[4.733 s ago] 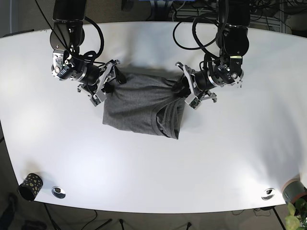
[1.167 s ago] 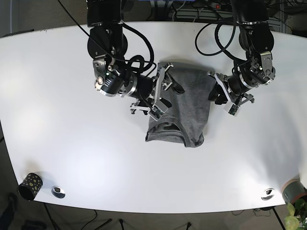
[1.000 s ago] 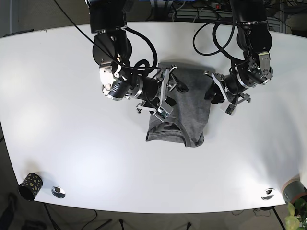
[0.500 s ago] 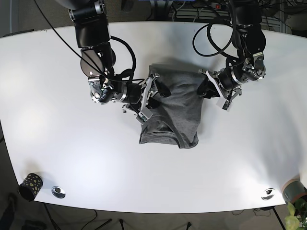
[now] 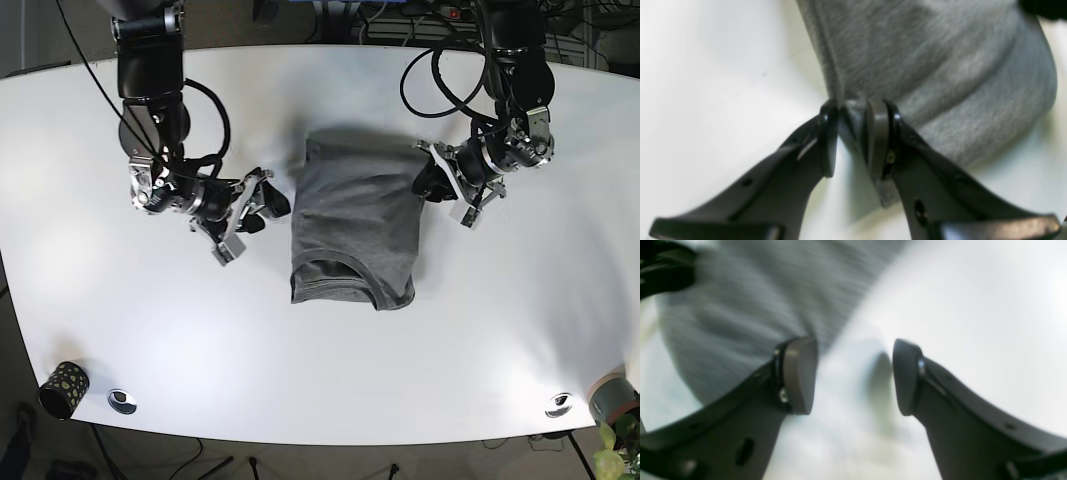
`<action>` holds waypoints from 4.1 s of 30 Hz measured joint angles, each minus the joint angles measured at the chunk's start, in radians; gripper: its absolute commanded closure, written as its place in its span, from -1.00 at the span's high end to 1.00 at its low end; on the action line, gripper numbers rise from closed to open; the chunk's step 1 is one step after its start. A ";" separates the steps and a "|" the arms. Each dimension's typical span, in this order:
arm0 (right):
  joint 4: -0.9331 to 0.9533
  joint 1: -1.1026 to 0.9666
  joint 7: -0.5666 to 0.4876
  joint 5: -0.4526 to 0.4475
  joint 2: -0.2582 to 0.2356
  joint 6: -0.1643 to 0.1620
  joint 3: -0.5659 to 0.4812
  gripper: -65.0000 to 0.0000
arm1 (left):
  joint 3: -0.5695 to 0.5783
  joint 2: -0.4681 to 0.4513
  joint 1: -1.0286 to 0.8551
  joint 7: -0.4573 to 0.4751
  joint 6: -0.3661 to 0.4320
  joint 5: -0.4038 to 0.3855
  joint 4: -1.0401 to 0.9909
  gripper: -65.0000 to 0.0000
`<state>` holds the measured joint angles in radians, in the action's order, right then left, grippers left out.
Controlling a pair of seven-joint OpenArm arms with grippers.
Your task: Fold the T-shirt properly
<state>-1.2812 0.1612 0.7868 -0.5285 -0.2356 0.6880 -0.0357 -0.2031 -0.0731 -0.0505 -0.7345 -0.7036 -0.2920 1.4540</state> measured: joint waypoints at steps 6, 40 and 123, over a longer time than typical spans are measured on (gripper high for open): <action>-0.009 0.002 0.001 -0.091 -0.043 -0.003 0.001 0.05 | 0.002 0.001 -0.010 -0.036 0.007 0.009 0.102 -0.59; -0.150 -0.046 0.061 -0.122 -0.053 0.000 0.080 0.05 | 0.445 0.204 0.082 0.233 0.512 0.374 -0.068 0.22; -0.223 -0.034 0.105 -0.121 -0.069 0.009 0.161 0.05 | -0.253 -0.338 0.033 0.169 0.069 0.172 0.008 0.22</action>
<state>-1.5043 0.1268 0.8917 -0.6498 -0.3050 0.6968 0.1257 -0.4557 -0.4107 -0.0174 -0.5652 -0.6342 -0.1204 1.4616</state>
